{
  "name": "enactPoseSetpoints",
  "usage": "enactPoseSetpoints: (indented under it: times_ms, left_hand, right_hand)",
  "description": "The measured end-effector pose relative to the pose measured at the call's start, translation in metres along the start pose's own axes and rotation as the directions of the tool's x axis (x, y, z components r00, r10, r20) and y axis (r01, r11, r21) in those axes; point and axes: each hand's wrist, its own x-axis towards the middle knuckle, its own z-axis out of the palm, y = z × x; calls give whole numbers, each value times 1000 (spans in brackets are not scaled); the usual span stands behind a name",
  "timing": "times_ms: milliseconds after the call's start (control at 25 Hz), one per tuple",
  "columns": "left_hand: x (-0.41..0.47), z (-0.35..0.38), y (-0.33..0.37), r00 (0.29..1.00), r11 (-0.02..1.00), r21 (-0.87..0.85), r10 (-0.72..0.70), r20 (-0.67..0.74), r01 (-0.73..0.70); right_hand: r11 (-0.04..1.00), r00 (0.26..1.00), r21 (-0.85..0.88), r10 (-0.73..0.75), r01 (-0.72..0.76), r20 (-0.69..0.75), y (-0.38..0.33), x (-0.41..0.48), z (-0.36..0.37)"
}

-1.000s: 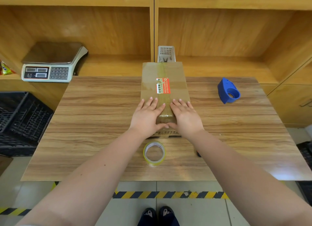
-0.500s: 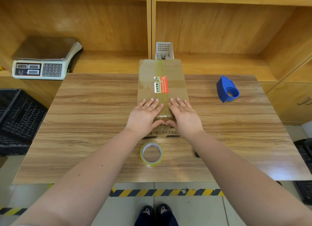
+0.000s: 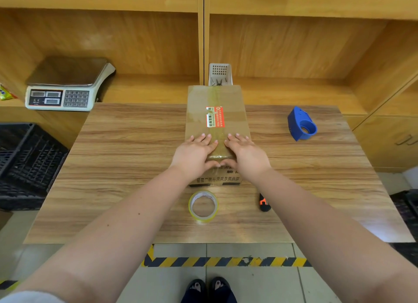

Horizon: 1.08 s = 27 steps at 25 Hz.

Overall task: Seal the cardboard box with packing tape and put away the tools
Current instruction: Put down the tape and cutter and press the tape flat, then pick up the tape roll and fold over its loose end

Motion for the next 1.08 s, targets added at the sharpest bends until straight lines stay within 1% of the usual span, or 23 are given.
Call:
enactPoseSetpoints:
  times_ms: [120, 280, 440, 640, 720, 800, 880, 960, 1000, 1080]
  left_hand:
    - [0, 4, 2, 1000, 1000, 20, 3, -14, -2]
    - [-3, 5, -2, 999, 998, 34, 44, -23, -43]
    - [-5, 4, -13, 995, 995, 12, 97, 13, -98]
    - [-6, 8, -7, 1000, 1000, -20, 11, -9, -11]
    - [-13, 8, -3, 999, 998, -54, -16, -44, 14]
    - [-23, 6, 1, 993, 991, -136, -34, -114, 19]
    - [-38, 7, 4, 981, 973, -231, -53, -187, 9]
    - [-57, 13, 6, 963, 950, -312, -69, -261, -17]
    - [-67, 19, 7, 952, 939, -342, -75, -296, -33]
    - [-88, 35, 9, 941, 929, -364, -66, -331, -63]
  right_hand:
    - [1000, 1000, -26, -4, 3, -12, 0, -1, 7]
    - [997, 999, -62, -42, 41, -15, 6, -2, 7]
    - [996, 997, -50, -75, 75, 1, 13, -5, 6]
    - [991, 1000, -132, -26, 27, 10, 6, -1, 6]
    - [991, 999, -127, -34, 33, -3, 5, -6, 6]
    - [997, 995, -41, -73, 71, -61, 2, -16, 7]
    - [989, 983, 108, -87, 105, -164, -2, -30, 12]
    - [962, 958, 247, -47, 119, -281, -3, -47, 21]
    - [949, 946, 289, -25, 124, -325, -2, -56, 26]
    - [935, 935, 332, 1, 126, -356, 0, -75, 42]
